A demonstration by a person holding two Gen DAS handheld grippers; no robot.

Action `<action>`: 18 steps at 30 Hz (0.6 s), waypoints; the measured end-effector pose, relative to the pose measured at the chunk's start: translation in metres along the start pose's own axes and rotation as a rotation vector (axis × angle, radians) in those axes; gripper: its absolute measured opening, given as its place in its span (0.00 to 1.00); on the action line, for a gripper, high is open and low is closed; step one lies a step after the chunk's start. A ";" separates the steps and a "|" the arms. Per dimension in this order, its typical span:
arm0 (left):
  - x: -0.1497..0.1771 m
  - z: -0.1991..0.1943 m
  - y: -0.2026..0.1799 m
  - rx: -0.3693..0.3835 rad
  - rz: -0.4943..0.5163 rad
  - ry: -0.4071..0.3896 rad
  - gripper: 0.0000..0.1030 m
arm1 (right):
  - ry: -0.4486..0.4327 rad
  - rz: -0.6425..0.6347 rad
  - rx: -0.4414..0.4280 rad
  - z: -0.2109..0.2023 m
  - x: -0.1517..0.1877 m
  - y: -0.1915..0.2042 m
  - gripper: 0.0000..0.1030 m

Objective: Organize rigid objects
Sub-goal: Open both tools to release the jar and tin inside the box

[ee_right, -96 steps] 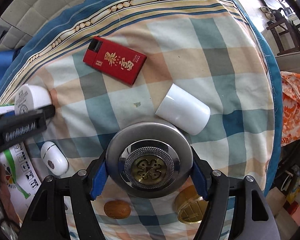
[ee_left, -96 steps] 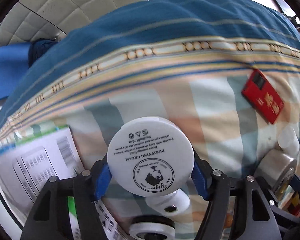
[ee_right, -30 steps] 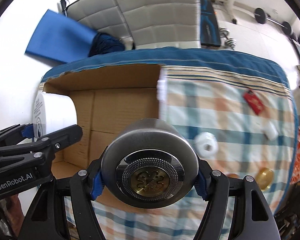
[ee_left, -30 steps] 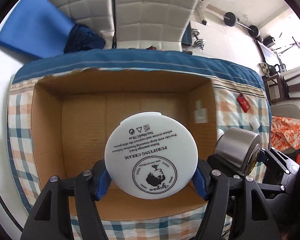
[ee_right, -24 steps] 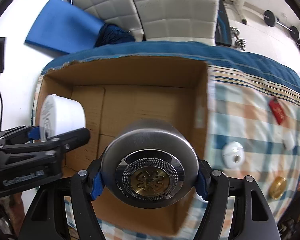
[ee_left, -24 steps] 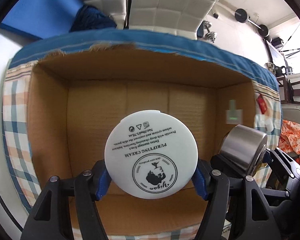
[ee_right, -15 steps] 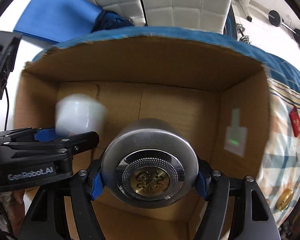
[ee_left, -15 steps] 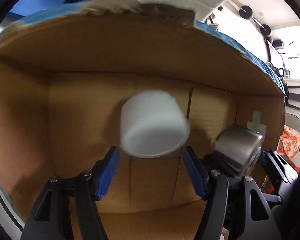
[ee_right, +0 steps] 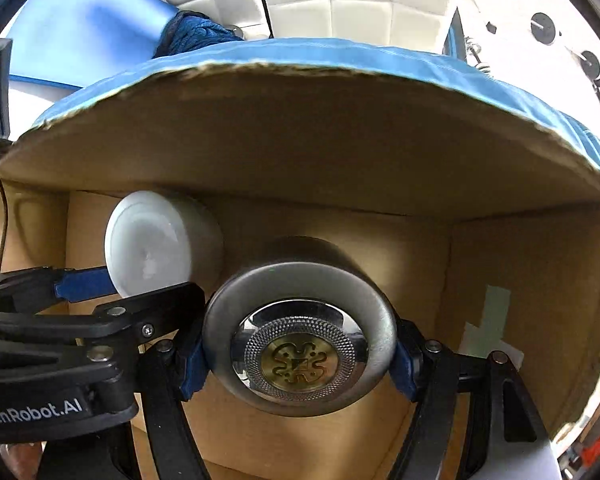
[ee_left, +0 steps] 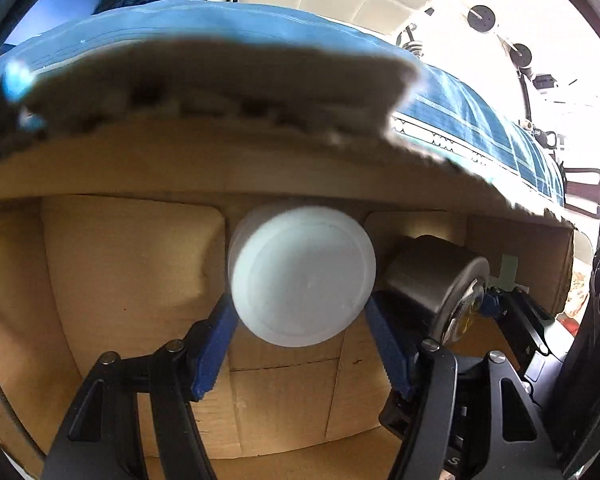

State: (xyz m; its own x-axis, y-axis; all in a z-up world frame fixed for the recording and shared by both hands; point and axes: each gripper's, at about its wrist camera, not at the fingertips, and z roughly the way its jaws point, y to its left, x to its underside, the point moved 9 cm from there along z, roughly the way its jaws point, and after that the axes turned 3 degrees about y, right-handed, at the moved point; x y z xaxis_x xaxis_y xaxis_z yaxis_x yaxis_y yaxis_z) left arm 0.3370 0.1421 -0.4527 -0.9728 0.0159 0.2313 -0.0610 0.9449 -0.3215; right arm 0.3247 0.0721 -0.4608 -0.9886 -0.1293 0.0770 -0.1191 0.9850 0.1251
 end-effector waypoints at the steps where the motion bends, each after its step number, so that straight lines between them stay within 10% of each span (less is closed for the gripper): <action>1: 0.001 -0.001 0.000 0.004 -0.009 0.001 0.61 | -0.001 -0.006 0.006 0.000 0.001 0.000 0.72; 18: 0.072 -0.077 -0.005 -0.107 -0.051 -0.153 0.71 | 0.001 -0.007 0.025 -0.063 0.025 0.004 0.98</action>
State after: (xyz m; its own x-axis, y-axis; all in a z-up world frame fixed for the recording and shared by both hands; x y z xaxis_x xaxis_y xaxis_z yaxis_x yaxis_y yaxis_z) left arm 0.2848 0.1640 -0.3640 -0.9921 -0.0756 0.0997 -0.0953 0.9728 -0.2113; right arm 0.3052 0.0657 -0.3957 -0.9877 -0.1362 0.0770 -0.1282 0.9867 0.1004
